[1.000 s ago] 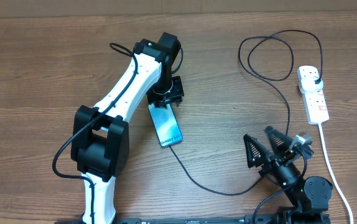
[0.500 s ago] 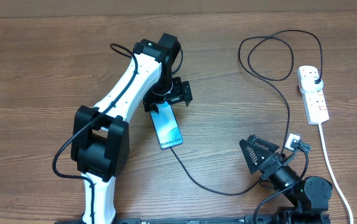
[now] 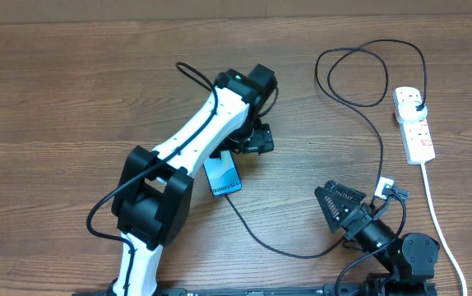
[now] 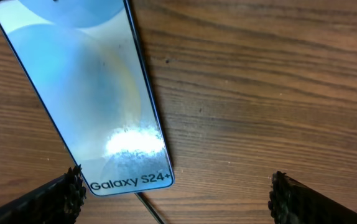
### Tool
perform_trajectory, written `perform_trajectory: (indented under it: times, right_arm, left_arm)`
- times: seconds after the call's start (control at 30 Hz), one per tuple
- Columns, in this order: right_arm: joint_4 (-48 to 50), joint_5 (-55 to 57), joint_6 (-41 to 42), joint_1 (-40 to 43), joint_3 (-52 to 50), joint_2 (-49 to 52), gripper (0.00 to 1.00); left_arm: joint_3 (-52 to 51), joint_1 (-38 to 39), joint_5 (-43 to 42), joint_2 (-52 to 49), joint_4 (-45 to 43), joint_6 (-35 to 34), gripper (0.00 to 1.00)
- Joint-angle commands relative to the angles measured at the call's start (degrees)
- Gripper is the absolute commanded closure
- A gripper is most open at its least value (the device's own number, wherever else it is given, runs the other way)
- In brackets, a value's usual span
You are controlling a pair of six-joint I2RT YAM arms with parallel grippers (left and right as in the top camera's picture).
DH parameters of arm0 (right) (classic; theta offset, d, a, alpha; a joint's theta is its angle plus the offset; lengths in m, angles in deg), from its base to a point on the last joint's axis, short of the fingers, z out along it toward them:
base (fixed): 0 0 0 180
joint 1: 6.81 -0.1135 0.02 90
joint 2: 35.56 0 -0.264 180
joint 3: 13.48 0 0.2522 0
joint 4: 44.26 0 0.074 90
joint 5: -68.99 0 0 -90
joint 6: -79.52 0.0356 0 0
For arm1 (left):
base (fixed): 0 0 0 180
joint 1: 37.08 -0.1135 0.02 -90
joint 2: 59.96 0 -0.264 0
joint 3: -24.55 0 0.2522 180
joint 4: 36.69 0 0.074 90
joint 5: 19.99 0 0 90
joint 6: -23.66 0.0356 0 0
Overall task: Plug charger to phone and switch on socket
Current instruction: 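Drag the phone toward the cable end with the left gripper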
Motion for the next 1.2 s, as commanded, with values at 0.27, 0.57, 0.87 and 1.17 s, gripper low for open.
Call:
perform_trajectory:
  times: [0.27,0.57,0.87,1.17]
  right_arm:
    - [0.11,-1.6,-1.42,-0.22,-0.59,-0.46,0.0]
    - [0.11,-1.46,-1.42,-0.22,-0.59,-0.46,0.0]
    - [0.11,-1.49,-1.42,-0.22,-0.59,-0.46,0.0]
    - [0.11,-1.51,-1.42,-0.22,-0.59,-0.46,0.0]
  left_arm:
    - [-11.65,-0.96,3.06,6.36,-6.12,-4.31,0.0]
    - [-24.57,-2.05,1.86,14.27,-17.16,-6.45,0.0]
    - [-27.47,-2.05,3.1,14.19,-20.61,-10.99,0.01]
    - [-29.22,-2.03,3.5,14.16,-21.2,-11.85,0.01]
